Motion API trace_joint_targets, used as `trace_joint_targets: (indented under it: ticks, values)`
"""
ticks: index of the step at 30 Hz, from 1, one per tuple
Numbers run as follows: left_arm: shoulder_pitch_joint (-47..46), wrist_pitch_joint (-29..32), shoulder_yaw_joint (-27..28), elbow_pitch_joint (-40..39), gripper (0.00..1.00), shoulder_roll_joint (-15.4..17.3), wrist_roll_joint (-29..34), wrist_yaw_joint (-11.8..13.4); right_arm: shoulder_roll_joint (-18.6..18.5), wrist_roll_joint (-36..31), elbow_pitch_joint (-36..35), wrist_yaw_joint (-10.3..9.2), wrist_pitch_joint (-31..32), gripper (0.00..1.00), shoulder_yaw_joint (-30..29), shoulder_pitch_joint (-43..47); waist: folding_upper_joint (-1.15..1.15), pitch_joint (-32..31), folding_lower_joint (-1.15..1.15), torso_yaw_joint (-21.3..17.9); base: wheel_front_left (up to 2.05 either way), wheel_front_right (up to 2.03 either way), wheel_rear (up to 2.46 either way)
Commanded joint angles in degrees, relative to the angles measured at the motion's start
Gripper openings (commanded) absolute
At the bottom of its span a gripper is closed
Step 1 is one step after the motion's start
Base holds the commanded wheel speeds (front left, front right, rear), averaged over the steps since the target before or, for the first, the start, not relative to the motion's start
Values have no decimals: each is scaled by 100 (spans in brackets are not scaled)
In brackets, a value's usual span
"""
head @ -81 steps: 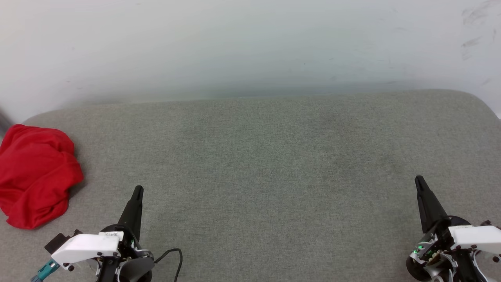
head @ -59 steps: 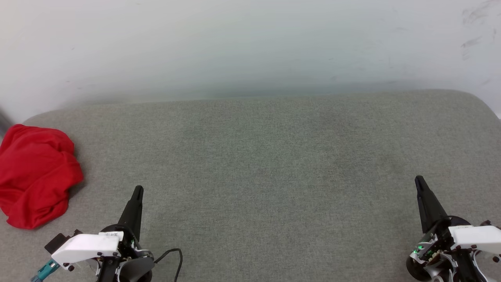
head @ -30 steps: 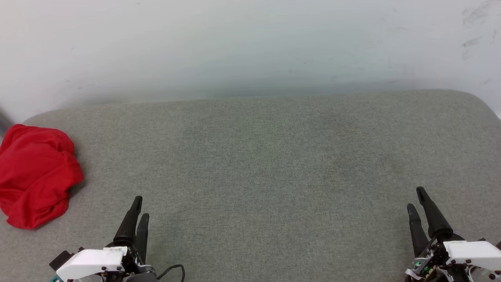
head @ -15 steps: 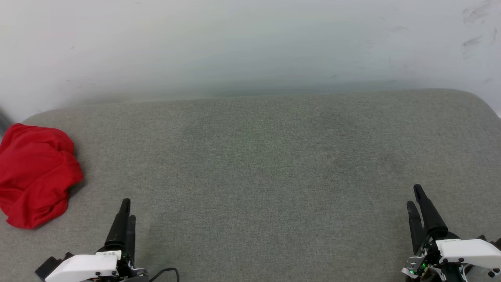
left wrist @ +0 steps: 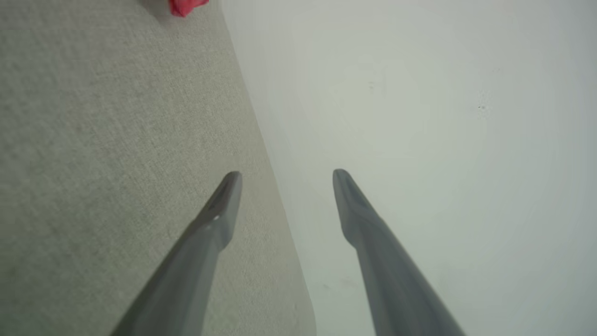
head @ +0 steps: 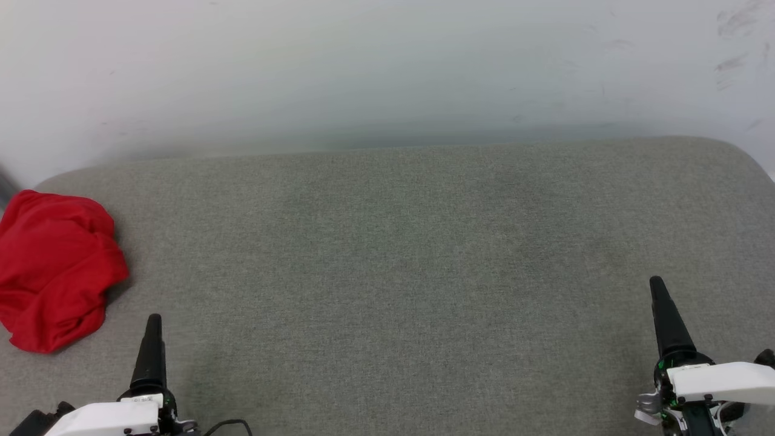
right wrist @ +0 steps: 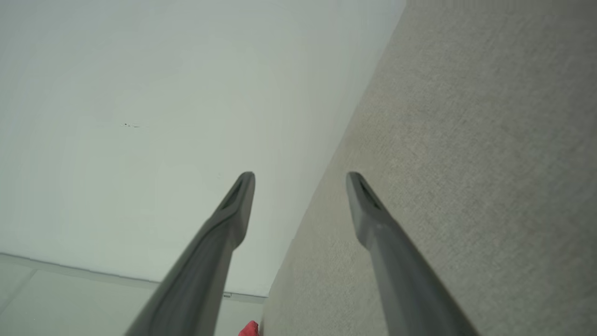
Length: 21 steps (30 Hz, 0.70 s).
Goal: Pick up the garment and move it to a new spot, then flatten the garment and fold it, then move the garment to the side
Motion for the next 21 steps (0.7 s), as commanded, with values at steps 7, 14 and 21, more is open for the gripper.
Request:
trace_joint_targets:
  ticks: [7, 14, 21]
  values:
    - [-147, -173, 446, -508, 100, 15, 989, -12, -8, -1579, -528, 11, -177, 100, -13, -165, 0, 26, 0, -8, 0, 0, 0]
    - [-83, -309, 354, -1139, 100, 15, 2164, 11, -8, -2928, -1021, 11, -316, 100, 136, -181, 0, 48, 0, -27, 0, 0, 0]
    - [77, -436, -294, -1790, 100, 17, 3539, 254, -8, -4020, -1310, 12, -445, 100, 309, -168, 0, 89, 0, -43, 0, 0, 0]
